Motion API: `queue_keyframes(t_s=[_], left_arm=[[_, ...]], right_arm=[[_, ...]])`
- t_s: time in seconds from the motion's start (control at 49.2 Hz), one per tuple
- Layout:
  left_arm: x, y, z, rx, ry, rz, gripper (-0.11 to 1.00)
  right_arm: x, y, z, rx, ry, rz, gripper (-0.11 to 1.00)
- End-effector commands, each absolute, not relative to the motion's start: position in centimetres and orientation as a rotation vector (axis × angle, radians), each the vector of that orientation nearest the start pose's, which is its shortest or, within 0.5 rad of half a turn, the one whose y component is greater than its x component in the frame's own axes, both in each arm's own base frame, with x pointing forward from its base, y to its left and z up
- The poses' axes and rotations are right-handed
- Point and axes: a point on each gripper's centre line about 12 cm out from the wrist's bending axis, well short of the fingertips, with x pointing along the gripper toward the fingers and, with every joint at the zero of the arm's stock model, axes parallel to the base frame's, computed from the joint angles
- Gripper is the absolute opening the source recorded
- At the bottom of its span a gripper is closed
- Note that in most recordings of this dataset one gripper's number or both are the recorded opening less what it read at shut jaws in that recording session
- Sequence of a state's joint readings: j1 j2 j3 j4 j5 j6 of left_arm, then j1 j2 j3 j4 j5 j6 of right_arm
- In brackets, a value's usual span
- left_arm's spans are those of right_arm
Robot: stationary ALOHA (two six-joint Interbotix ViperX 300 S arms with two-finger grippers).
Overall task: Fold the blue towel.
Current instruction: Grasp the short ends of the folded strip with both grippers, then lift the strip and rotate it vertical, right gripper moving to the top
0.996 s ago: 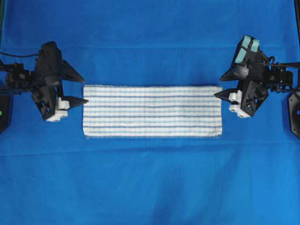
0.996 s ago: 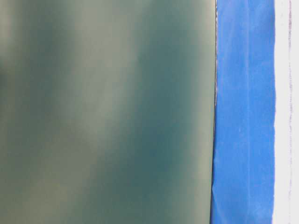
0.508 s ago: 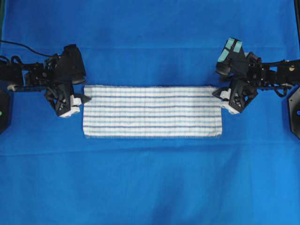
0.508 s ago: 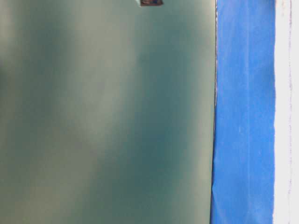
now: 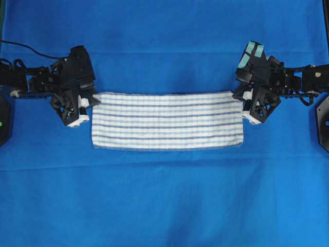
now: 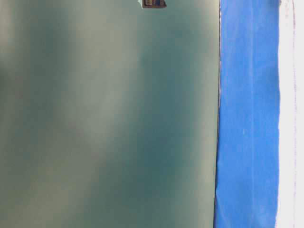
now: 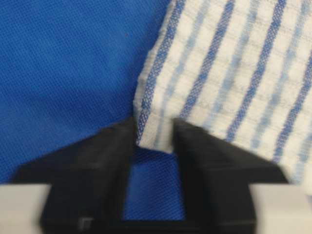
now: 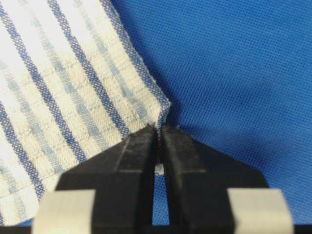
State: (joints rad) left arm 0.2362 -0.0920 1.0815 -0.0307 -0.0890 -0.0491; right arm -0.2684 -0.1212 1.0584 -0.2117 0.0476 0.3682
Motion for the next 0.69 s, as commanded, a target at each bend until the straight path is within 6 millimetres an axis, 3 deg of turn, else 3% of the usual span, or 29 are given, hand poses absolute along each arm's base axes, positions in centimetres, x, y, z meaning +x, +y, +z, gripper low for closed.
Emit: queue_keyframes(t_s=[0.0,0.061,0.346,0.671], left_arm=[[26.6,6.6,9.1,-0.179,0.888,0.262,0.13],[26.5,6.6,9.1,-0.18,0.894,0.262,0.04],[26.4,6.5,9.9,-0.182,0.893,0.261,0.04],[26.2,5.8,16.1,-0.166,0.786,0.237,0.04]], right_arm=[[26.1,-7.2,9.8,0.263,0.931,-0.327,0.03],[26.0,-7.2,9.9,0.259,0.927,-0.325,0.03],[26.0,-7.3,12.1,0.256,0.86,-0.331,0.03],[24.7,-6.9,17.6,0.248,0.738,-0.346,0.03]])
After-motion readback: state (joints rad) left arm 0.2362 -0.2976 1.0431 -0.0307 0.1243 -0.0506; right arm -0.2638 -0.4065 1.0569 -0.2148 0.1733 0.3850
